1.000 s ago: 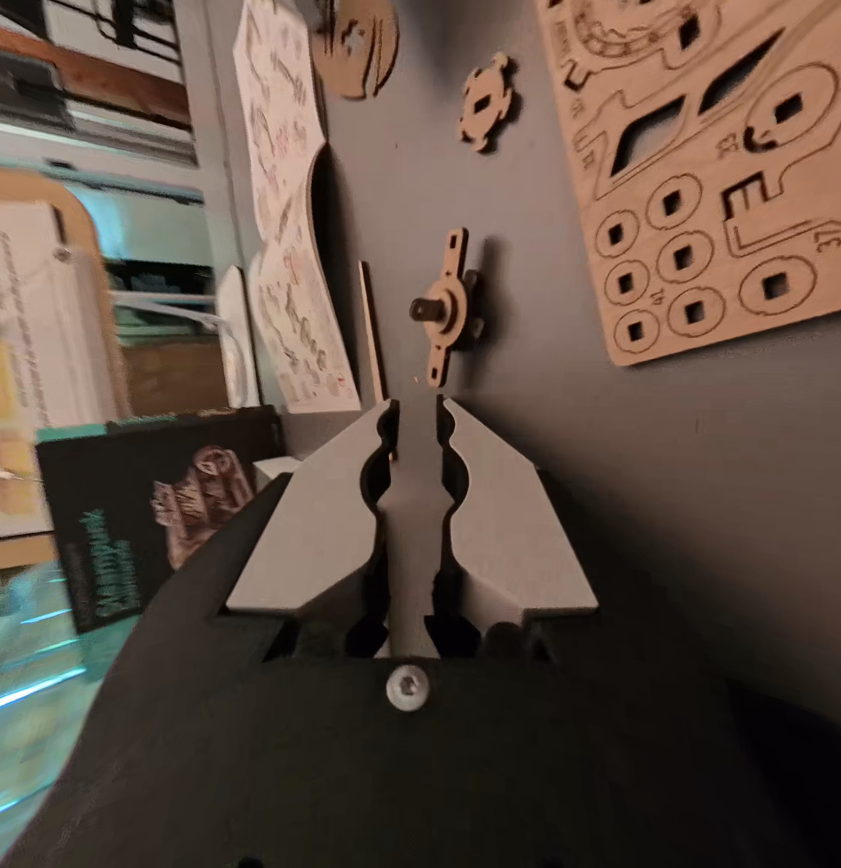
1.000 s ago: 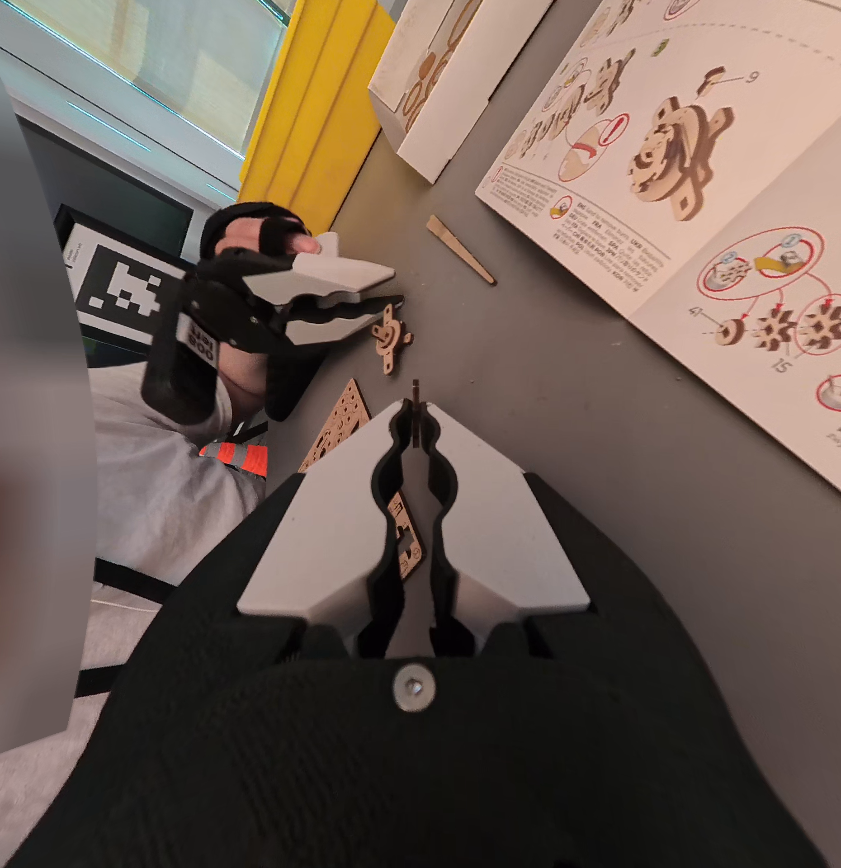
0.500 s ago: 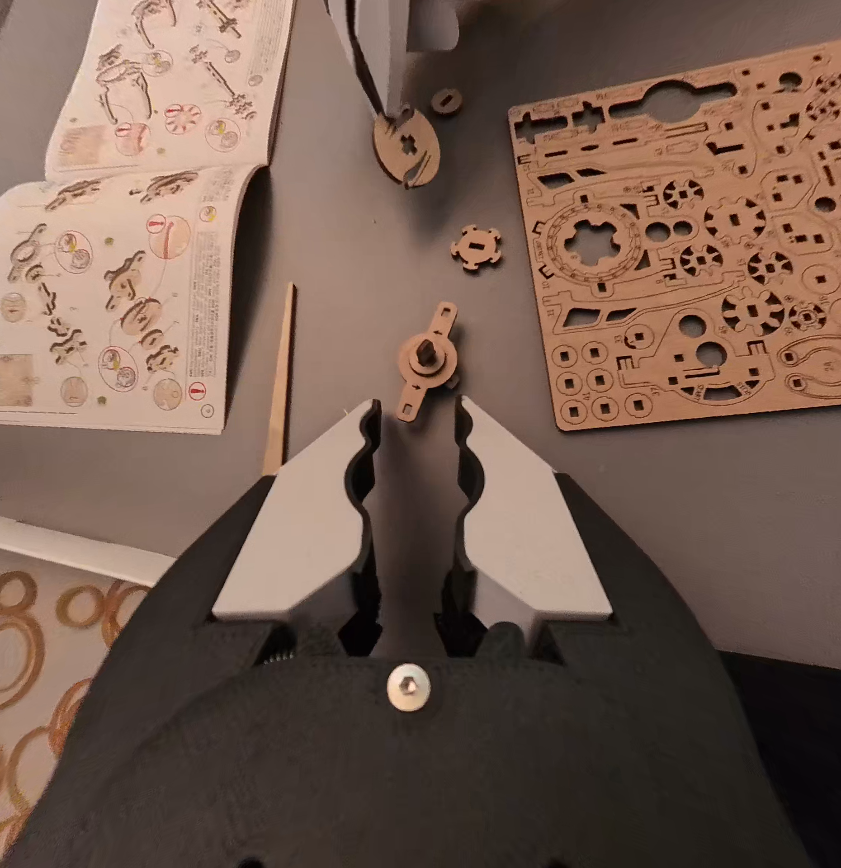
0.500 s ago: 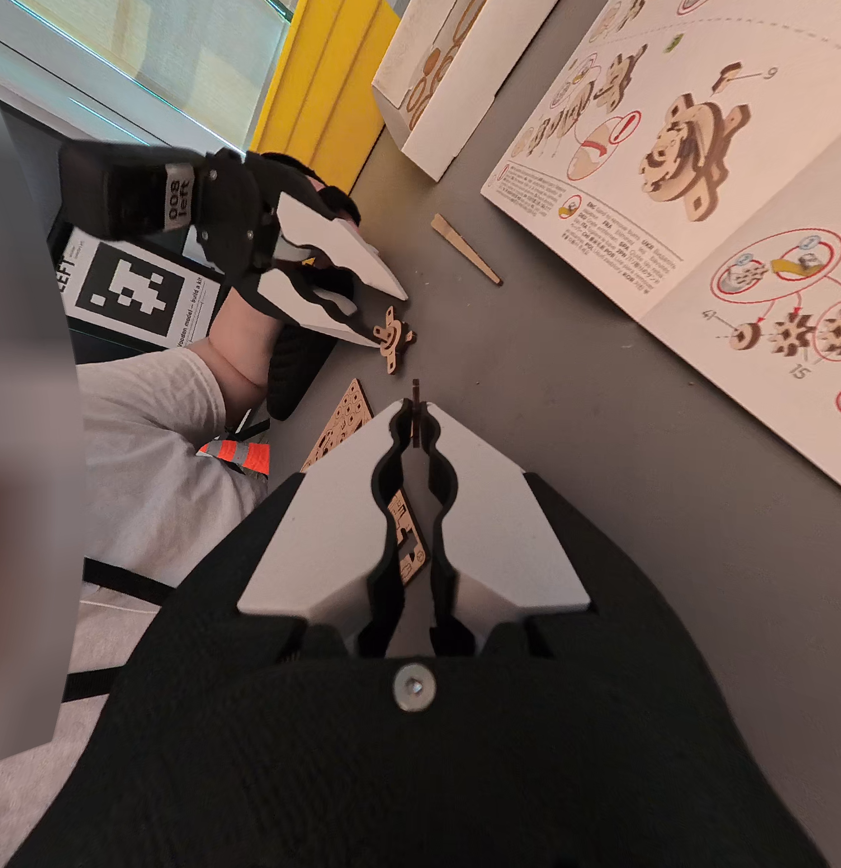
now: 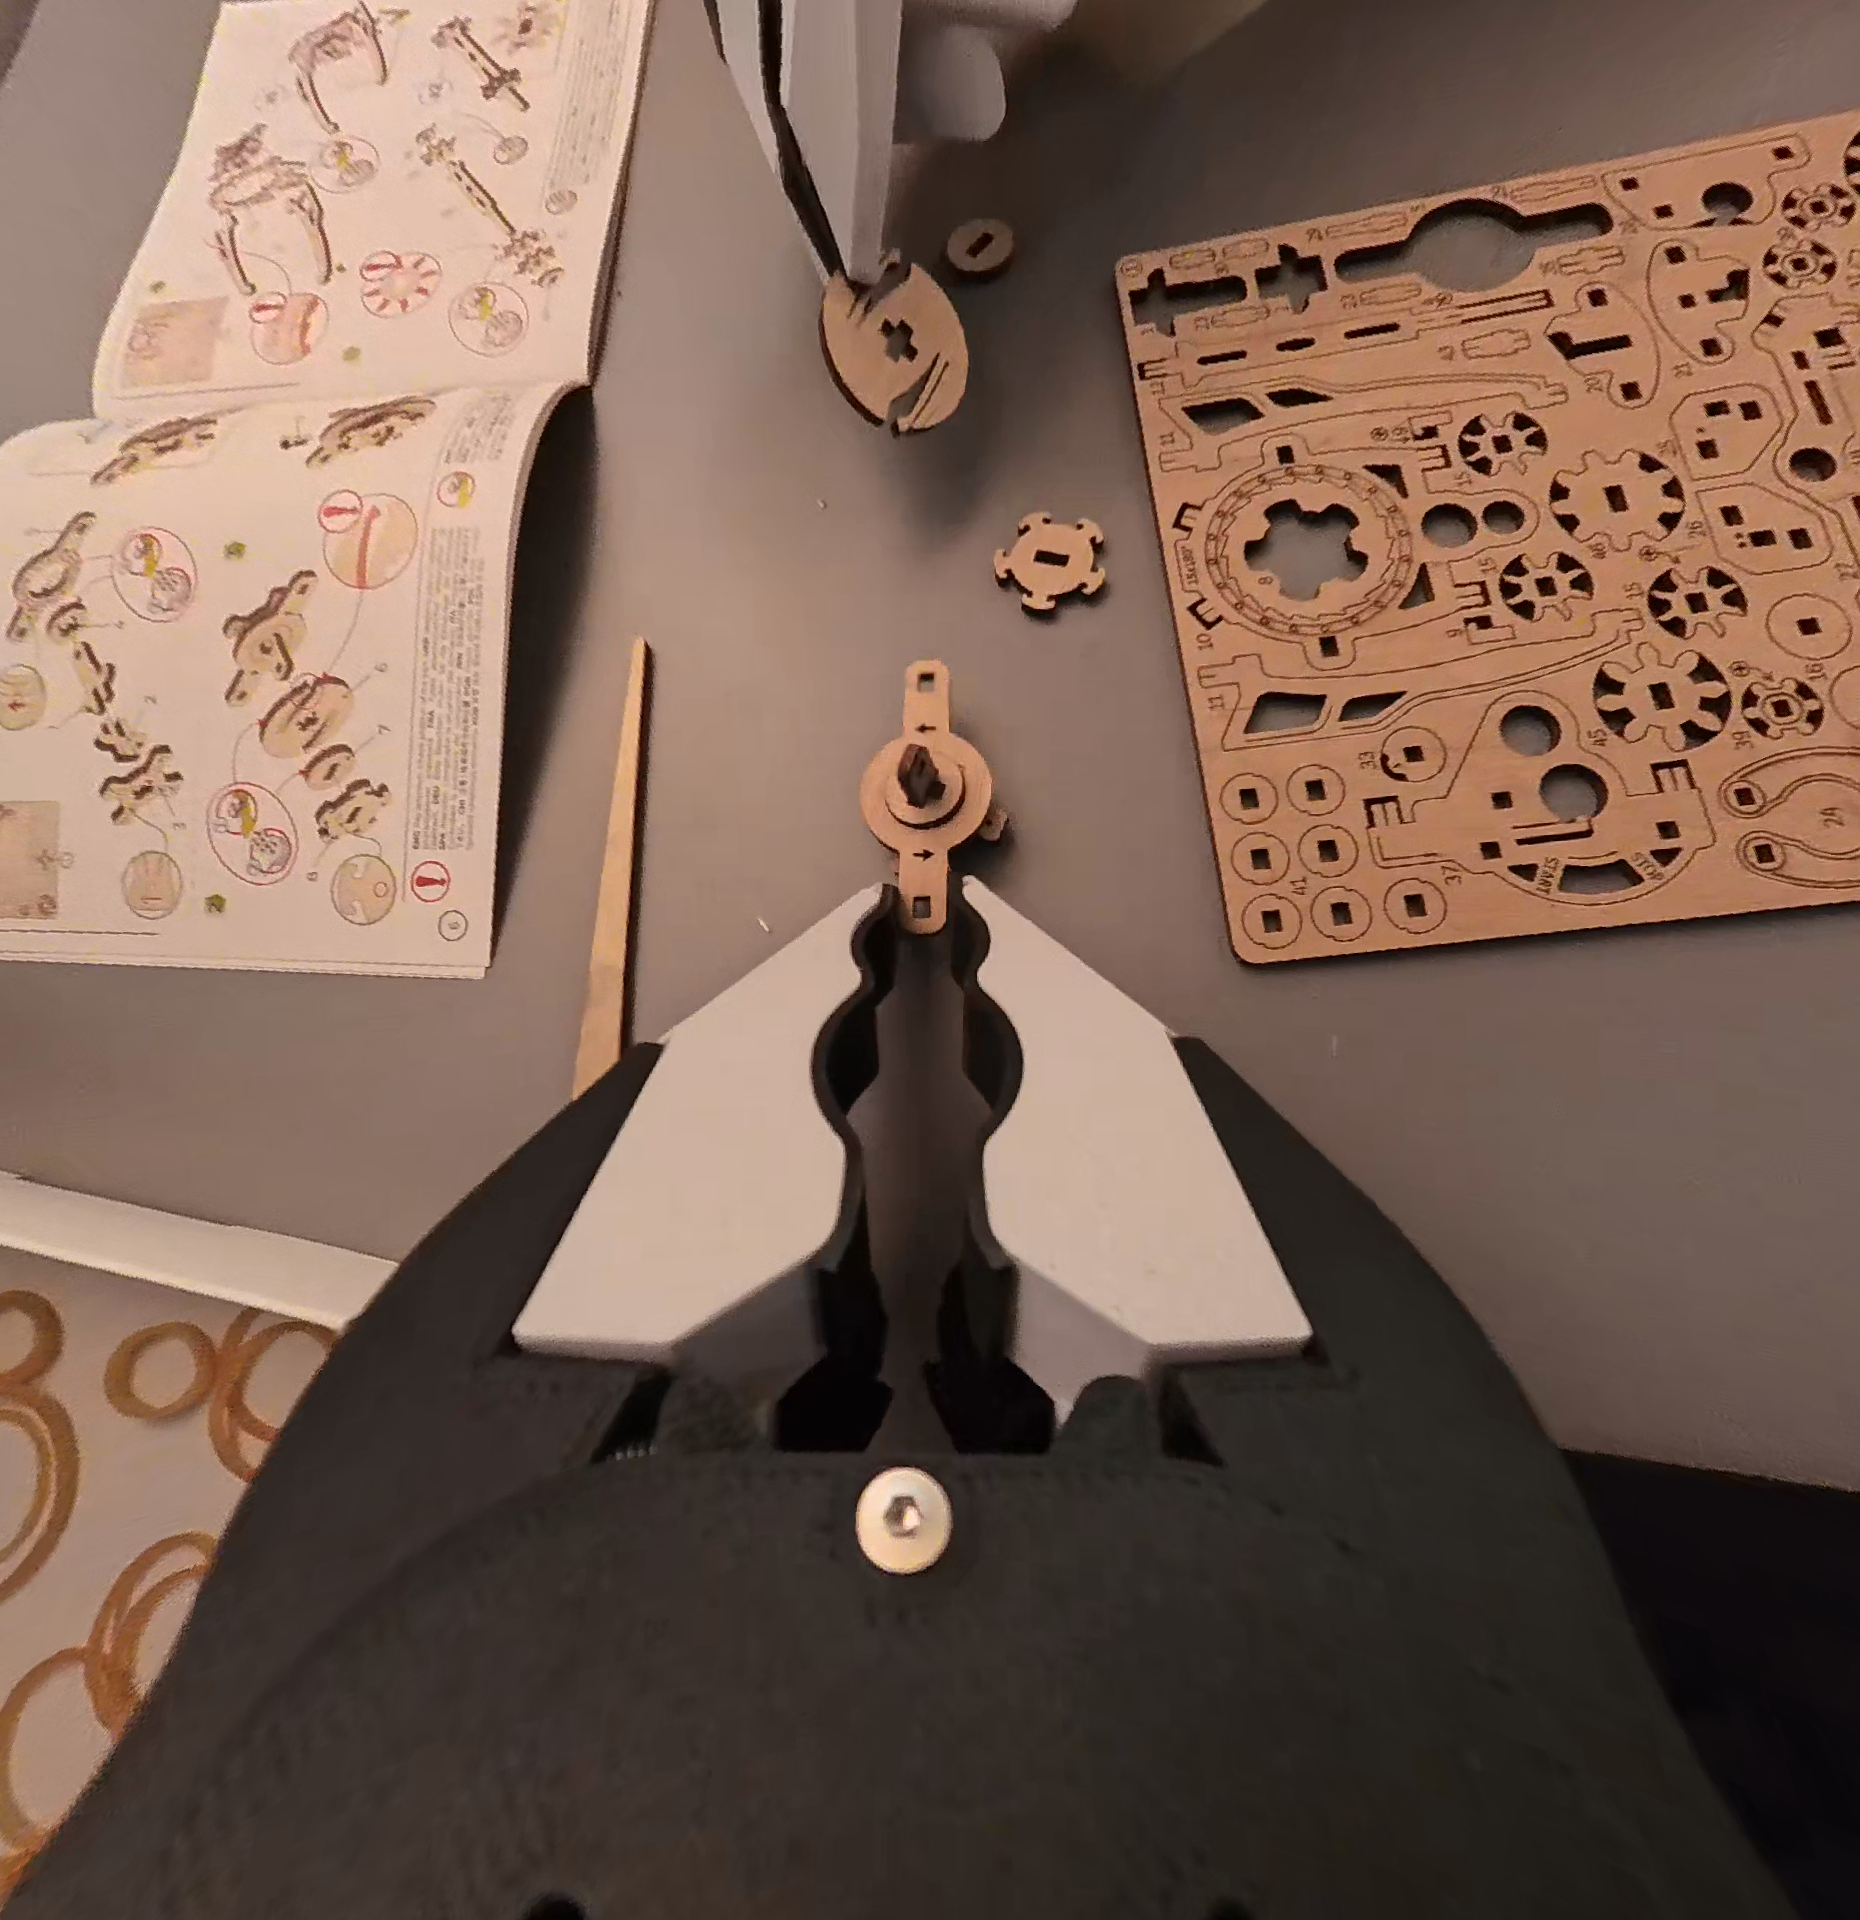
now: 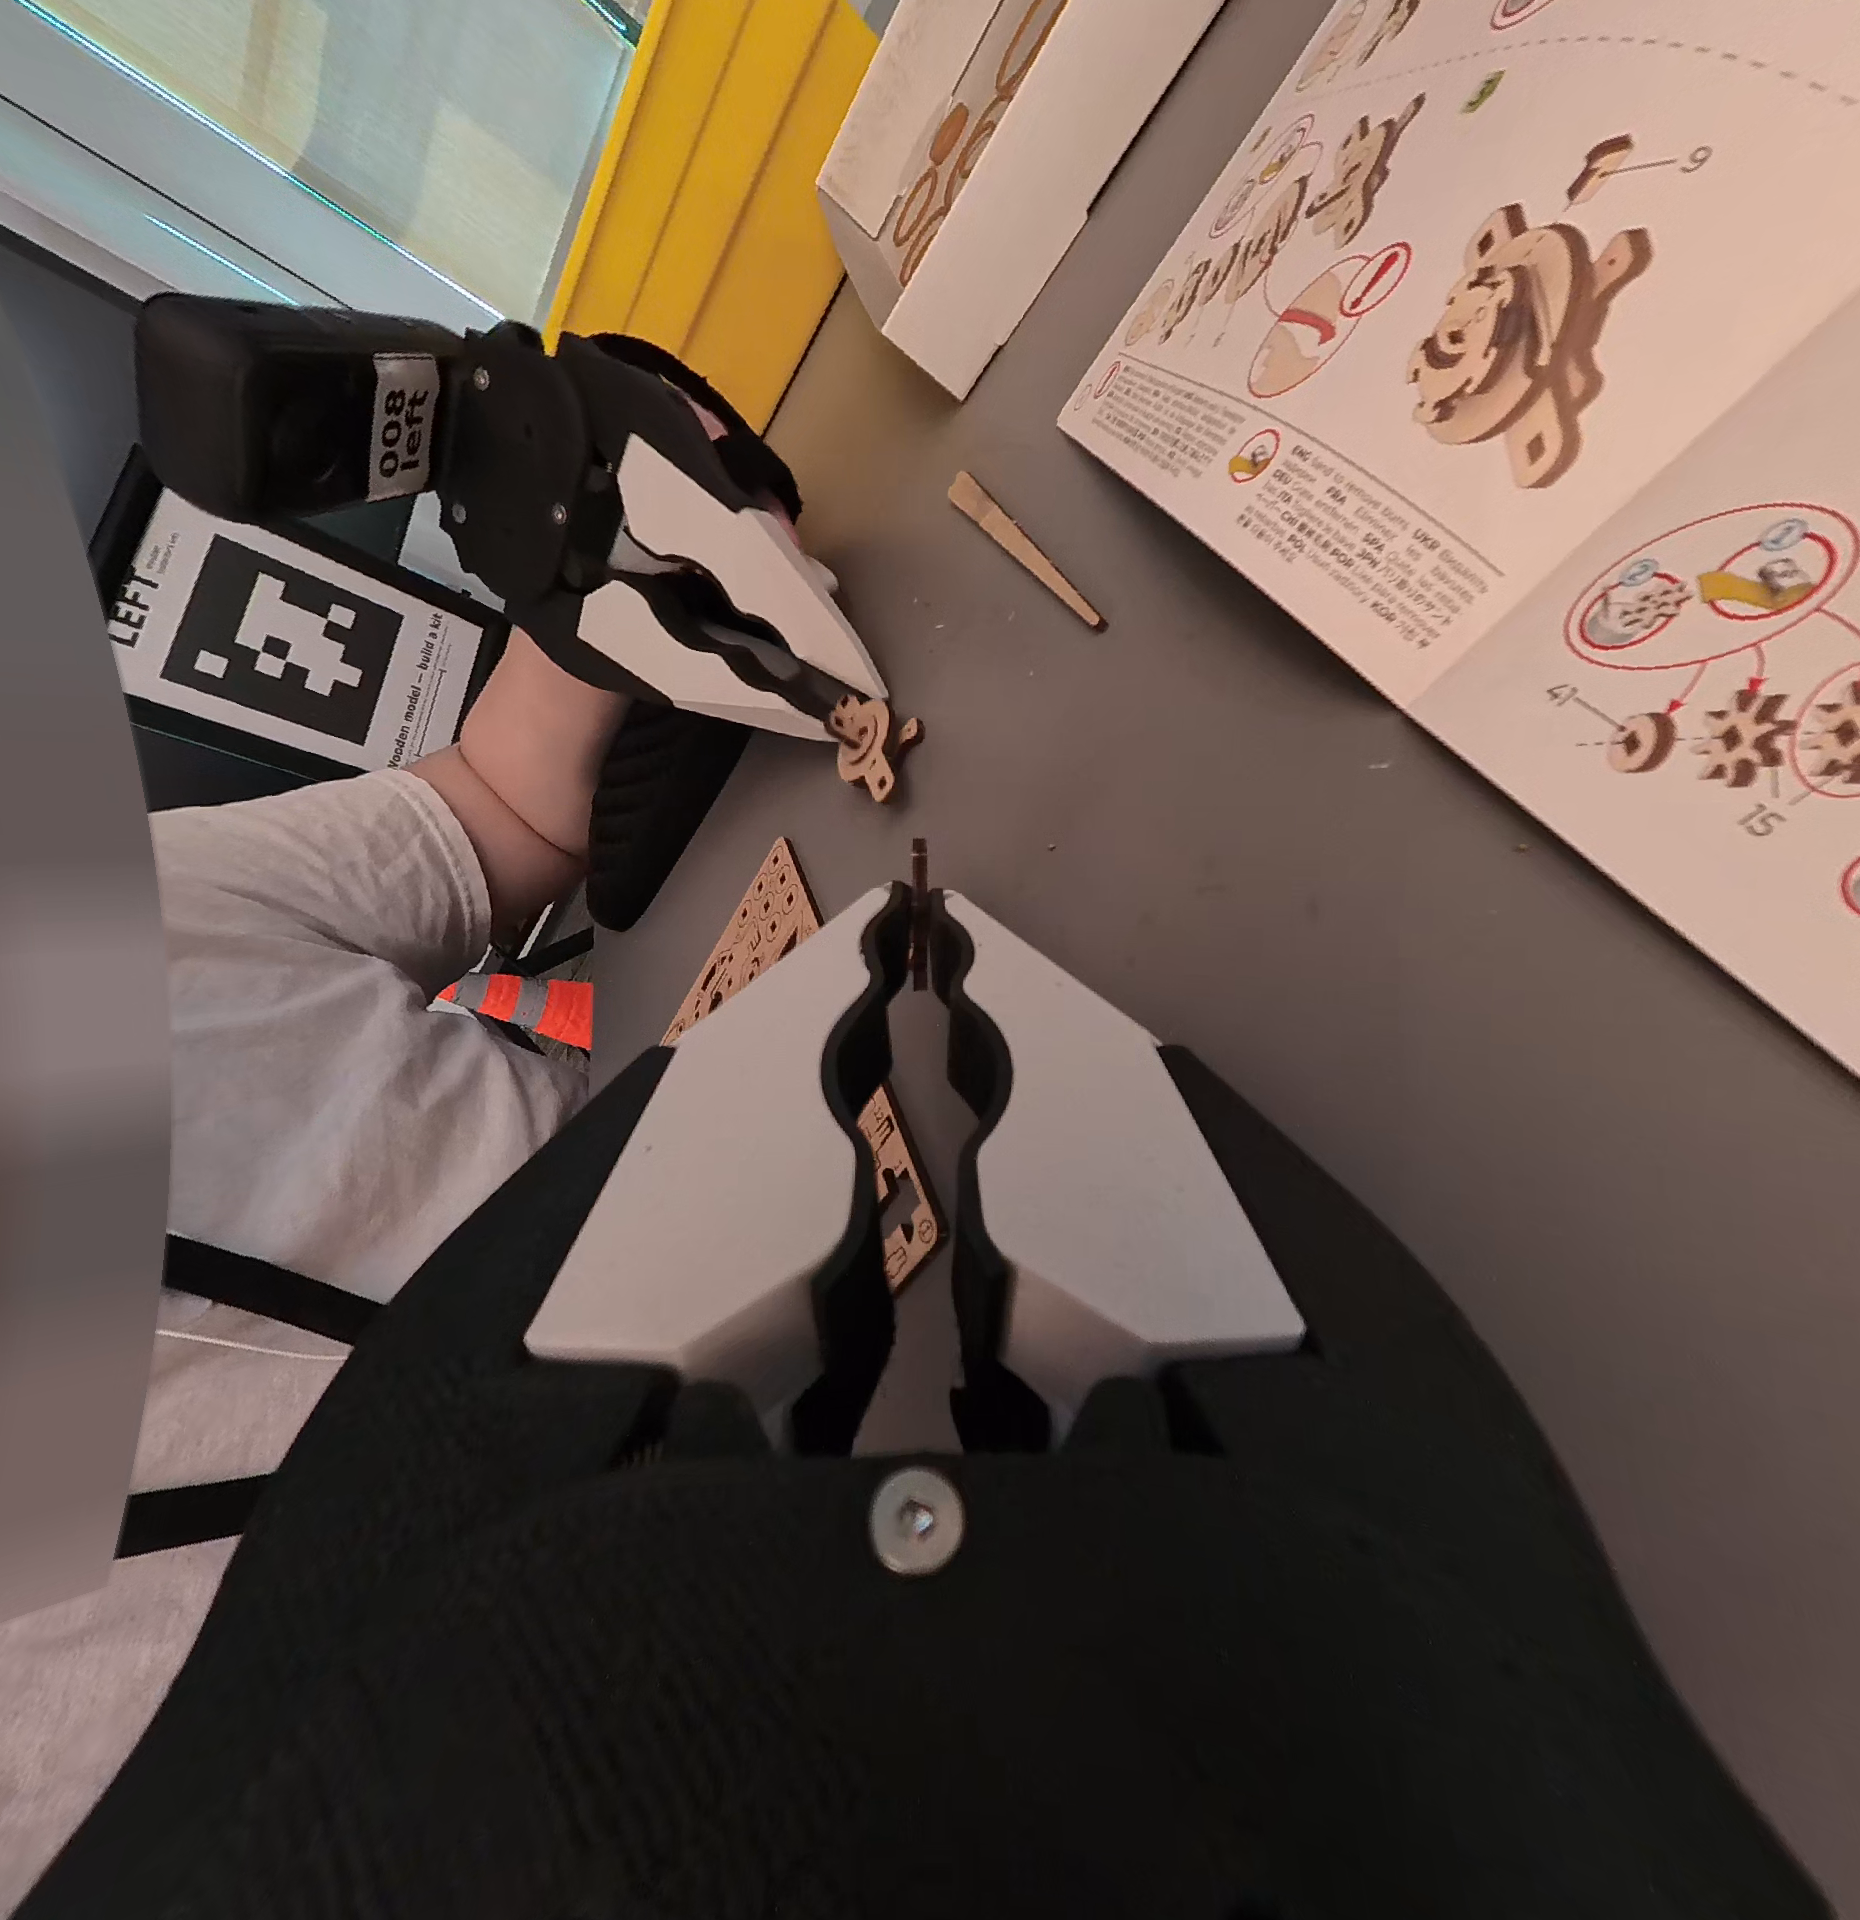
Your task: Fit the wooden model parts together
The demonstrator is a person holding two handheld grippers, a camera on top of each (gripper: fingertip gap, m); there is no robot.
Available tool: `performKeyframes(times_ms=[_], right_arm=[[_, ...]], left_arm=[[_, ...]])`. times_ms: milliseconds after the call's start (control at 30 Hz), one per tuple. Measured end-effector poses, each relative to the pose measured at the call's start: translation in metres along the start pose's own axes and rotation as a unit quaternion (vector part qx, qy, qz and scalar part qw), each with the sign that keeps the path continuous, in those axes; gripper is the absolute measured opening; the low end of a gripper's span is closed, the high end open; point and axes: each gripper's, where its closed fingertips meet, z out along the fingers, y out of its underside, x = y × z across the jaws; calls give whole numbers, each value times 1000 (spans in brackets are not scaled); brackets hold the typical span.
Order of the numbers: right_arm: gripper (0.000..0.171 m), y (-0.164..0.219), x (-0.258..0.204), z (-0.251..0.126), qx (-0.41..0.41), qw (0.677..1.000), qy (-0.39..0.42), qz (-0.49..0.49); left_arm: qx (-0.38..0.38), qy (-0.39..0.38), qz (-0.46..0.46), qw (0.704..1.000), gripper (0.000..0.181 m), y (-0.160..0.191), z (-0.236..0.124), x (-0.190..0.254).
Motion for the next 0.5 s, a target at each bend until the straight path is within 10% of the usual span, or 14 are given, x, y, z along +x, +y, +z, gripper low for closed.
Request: performKeyframes(times_ms=[500], right_arm=[[1,-7,3,-10,21,1000,1,3]], left_arm=[[96,-180,206,957,7,-74,-21,-47]])
